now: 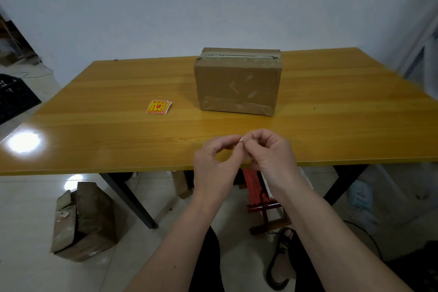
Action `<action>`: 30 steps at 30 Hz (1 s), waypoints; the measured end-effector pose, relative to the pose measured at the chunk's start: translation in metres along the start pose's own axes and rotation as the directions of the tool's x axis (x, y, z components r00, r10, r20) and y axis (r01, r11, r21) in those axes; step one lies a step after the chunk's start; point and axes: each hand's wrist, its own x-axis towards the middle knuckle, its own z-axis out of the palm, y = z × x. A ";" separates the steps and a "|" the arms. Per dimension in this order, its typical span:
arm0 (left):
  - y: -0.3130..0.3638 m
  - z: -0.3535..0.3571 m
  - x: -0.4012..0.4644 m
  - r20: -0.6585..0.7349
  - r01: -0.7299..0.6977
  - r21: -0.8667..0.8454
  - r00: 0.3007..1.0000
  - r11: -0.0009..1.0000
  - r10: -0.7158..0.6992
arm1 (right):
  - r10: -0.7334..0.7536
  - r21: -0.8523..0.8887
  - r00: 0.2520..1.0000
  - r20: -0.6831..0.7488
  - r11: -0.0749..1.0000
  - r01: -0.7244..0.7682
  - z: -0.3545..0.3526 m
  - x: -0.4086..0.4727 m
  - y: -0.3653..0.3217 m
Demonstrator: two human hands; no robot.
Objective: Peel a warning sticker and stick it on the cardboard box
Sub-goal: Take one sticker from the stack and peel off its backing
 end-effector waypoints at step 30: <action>-0.009 -0.008 0.021 0.125 0.536 -0.470 0.827 0.701 -0.548 | 0.003 -0.138 0.999 -0.053 0.990 -0.010 -0.004 0.008 -0.002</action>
